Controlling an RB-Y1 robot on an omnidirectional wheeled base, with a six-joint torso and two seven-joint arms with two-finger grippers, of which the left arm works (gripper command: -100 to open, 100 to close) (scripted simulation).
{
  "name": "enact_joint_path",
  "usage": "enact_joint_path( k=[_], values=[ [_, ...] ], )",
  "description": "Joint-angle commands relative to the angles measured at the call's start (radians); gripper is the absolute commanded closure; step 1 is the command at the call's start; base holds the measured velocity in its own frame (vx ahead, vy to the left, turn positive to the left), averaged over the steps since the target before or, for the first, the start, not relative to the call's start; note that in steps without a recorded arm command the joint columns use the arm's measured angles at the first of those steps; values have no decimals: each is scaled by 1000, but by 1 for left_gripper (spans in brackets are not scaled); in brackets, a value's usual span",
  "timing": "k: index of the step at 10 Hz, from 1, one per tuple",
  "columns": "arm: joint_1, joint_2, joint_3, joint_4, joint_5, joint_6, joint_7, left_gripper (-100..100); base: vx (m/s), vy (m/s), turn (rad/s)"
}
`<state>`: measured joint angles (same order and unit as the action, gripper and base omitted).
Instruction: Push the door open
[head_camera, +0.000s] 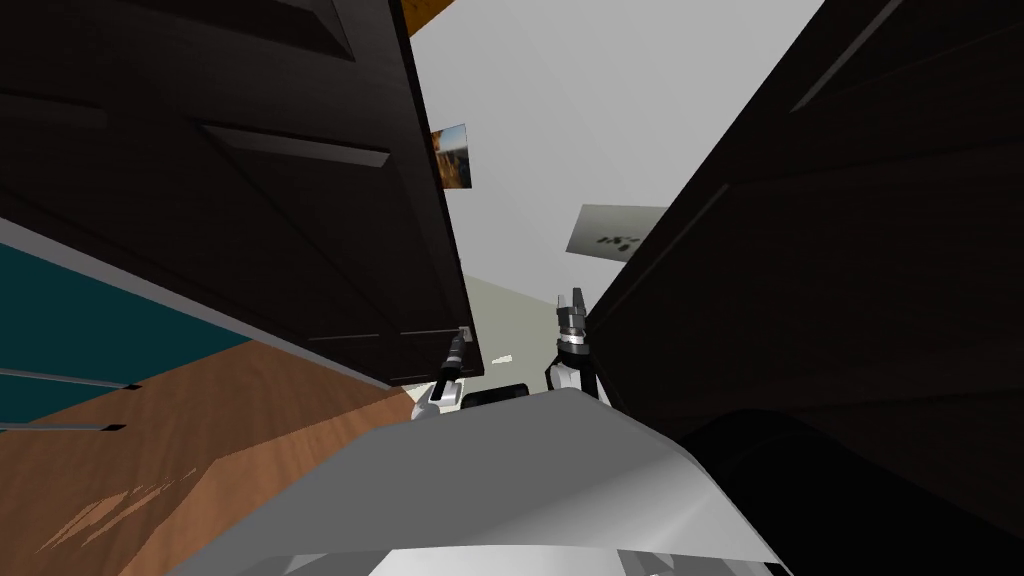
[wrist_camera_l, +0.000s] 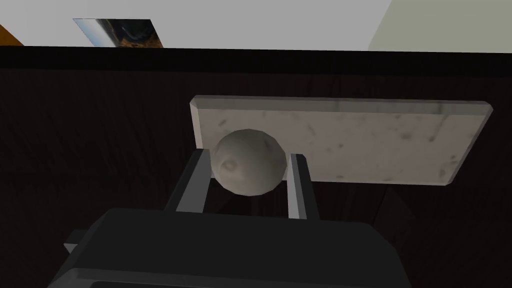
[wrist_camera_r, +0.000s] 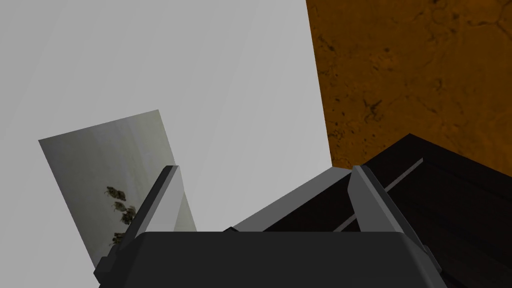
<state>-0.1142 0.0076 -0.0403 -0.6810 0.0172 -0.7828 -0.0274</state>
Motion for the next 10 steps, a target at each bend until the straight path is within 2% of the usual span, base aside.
enact_joint_path(
  k=[1, 2, 3, 4, 5, 7, 8, 9, 10],
  values=[
    [-1, 1, 1, -2, 1, -2, 1, 100, 0, 0, 0],
    [-1, 18, 17, 1, 9, 0, -11, 100, 116, -10, 38],
    [-2, 24, 25, 1, 13, 0, -17, 100, 166, -36, 57],
    [-2, 24, 25, 1, 13, 0, -17, 100, 119, -41, 28],
    [-4, 30, 43, 1, 23, 0, -29, 100, 158, -43, 105],
    [-6, 27, 63, 1, 33, 1, -43, 100, 248, -7, 94],
    [13, 39, 25, -20, 50, 9, -57, -100, -11, 38, 100],
    [13, 39, 25, -20, 50, 9, -57, -100, -154, 74, 34],
    [15, 39, 12, -23, 62, 9, -67, -100, -181, 70, 34]
  ],
)
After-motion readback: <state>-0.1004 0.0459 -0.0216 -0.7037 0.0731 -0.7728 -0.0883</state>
